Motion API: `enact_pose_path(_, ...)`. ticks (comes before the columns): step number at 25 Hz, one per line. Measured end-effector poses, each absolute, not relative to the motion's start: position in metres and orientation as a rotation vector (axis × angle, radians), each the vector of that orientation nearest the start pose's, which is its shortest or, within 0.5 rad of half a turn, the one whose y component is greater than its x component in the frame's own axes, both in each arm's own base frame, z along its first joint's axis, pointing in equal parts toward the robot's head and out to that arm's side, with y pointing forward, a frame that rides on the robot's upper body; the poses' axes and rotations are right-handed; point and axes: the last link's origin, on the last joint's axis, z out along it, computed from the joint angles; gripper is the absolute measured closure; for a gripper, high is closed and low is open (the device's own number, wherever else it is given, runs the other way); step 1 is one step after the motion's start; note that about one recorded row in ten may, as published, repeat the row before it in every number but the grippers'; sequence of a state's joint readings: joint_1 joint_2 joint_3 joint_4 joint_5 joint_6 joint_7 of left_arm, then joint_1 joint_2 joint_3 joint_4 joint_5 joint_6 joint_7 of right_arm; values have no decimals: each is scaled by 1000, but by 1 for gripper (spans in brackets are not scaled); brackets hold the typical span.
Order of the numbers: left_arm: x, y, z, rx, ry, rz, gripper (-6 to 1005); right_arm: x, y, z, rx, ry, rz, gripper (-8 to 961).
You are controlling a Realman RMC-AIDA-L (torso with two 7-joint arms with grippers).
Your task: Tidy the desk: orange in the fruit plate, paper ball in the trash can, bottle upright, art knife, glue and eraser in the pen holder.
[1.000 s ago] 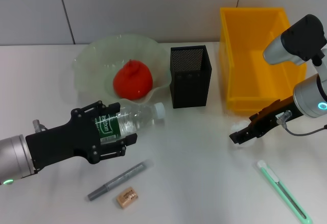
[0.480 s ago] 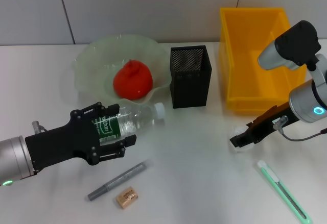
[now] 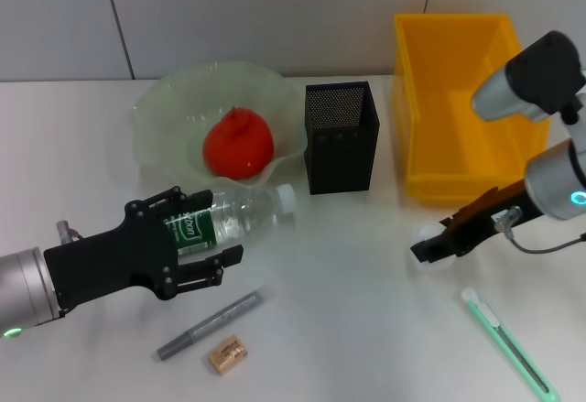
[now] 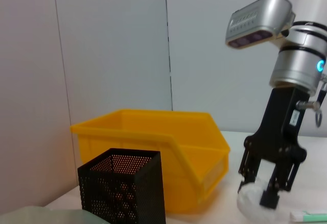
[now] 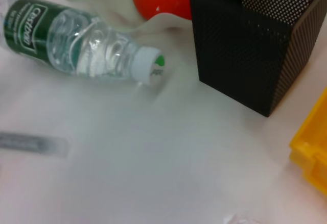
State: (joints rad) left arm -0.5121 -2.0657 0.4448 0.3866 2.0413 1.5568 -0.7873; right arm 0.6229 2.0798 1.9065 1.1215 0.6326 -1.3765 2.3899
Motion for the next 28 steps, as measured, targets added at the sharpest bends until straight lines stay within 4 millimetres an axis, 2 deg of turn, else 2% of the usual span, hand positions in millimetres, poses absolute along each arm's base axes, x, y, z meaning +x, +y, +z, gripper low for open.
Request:
enact_pose_path(3, -290, 304, -19, -2584, -220, -762, 182, 203, 373, 7, -2570, 949, -256, 421)
enact_pose_path(4, -290, 304, -19, -2584, -222, -761, 182, 199, 369, 18, -2548, 921, -225, 422)
enact_pose_path(6, -291, 304, -19, -2584, -224, -761, 182, 197, 367, 23, -2539, 908, -204, 422)
enact_pose_path(8, -291, 303, -19, -2583, -225, -760, 182, 191, 362, 34, -2523, 872, -142, 422)
enact_pose_path(9, -291, 303, -19, -2583, -222, -759, 182, 185, 357, 46, -2500, 837, -71, 422)
enact_pose_path(10, -291, 303, -19, -2583, -222, -759, 183, 185, 357, 46, -2500, 837, -71, 422)
enact_pose_path(16, -291, 302, -21, -2583, -214, -762, 183, 186, 351, 75, -2360, 726, 26, 422)
enact_pose_path(23, -291, 302, -21, -2584, -213, -764, 183, 201, 358, 80, -2293, 653, 31, 423)
enact_pose_path(28, -290, 303, -22, -2588, -210, -766, 183, 211, 370, 72, -2274, 628, 27, 423)
